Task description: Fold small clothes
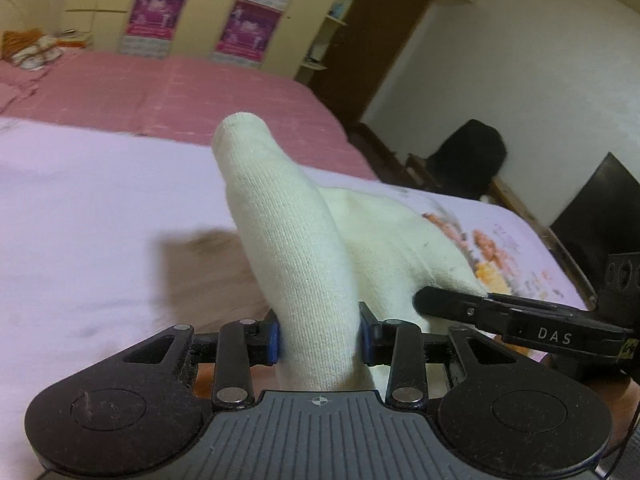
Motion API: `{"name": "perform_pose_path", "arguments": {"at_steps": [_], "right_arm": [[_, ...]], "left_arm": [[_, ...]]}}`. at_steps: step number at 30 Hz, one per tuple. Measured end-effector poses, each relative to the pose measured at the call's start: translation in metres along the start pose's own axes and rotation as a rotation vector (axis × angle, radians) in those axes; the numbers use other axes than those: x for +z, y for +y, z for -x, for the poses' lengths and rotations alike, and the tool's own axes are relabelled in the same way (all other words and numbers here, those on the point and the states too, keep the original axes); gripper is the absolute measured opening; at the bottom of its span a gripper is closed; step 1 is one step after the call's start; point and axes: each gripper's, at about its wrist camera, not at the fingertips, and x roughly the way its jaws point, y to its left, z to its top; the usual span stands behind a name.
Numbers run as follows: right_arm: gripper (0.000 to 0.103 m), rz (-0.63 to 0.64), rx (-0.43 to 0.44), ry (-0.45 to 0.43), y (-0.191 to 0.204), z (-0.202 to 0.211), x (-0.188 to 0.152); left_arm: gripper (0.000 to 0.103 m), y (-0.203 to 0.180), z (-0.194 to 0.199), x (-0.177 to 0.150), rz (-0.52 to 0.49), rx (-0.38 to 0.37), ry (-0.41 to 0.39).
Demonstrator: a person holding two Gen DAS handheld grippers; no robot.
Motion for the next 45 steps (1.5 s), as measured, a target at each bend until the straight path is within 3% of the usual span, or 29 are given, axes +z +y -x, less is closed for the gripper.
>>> {"name": "perform_pose_path", "arguments": {"at_steps": [7,11,15,18,21,23,29,32,34,37,39,40,41,43,45], "right_arm": [[0.027,-0.015,0.08,0.068,0.043,-0.038,-0.028],[0.027,-0.033,0.09,0.123,0.045,-0.054,-0.046],[0.027,-0.092,0.077,0.171,0.03,-0.062,-0.062],[0.034,-0.16,0.1,0.191,0.014,-0.064,-0.066],[0.044,-0.179,0.084,0.19,0.008,-0.055,-0.064],[0.043,-0.176,0.088,0.174,0.005,-0.037,-0.06],[0.044,-0.218,0.183,0.227,-0.009,0.009,-0.074],[0.048,-0.213,0.195,0.275,-0.004,0.011,-0.089],[0.052,-0.222,0.204,0.294,-0.001,0.009,-0.099],[0.054,-0.236,0.226,0.299,0.007,-0.001,-0.108],[0.049,-0.263,0.25,0.28,0.007,-0.005,-0.113],[0.027,-0.3,0.263,0.297,0.005,-0.008,-0.114],[0.017,-0.376,0.287,0.349,0.0,-0.013,-0.118],[0.014,-0.573,0.32,0.38,-0.014,-0.012,-0.124],[0.014,-0.775,0.416,0.366,-0.024,-0.003,-0.129]], "left_arm": [[0.036,0.052,0.028,-0.037,0.054,0.064,0.024],[0.037,0.071,0.015,-0.07,0.126,0.073,0.059],[0.055,0.082,0.006,-0.098,0.22,0.085,0.019],[0.062,0.08,0.007,-0.106,0.235,0.105,-0.012],[0.066,0.074,0.026,-0.109,0.21,0.163,-0.023],[0.066,0.066,0.045,-0.113,0.184,0.179,-0.041],[0.066,0.058,0.072,-0.155,0.211,0.144,-0.027],[0.066,0.056,0.067,-0.178,0.25,0.128,-0.015],[0.066,0.054,0.068,-0.185,0.257,0.129,-0.047],[0.066,0.057,0.067,-0.186,0.323,0.073,-0.059],[0.066,0.057,0.063,-0.185,0.33,0.062,-0.053],[0.066,0.056,0.062,-0.185,0.321,0.067,-0.048],[0.066,0.054,0.062,-0.185,0.317,0.069,-0.044],[0.066,0.05,0.067,-0.184,0.306,0.056,-0.049],[0.066,0.048,0.071,-0.185,0.282,0.066,-0.042]]}}
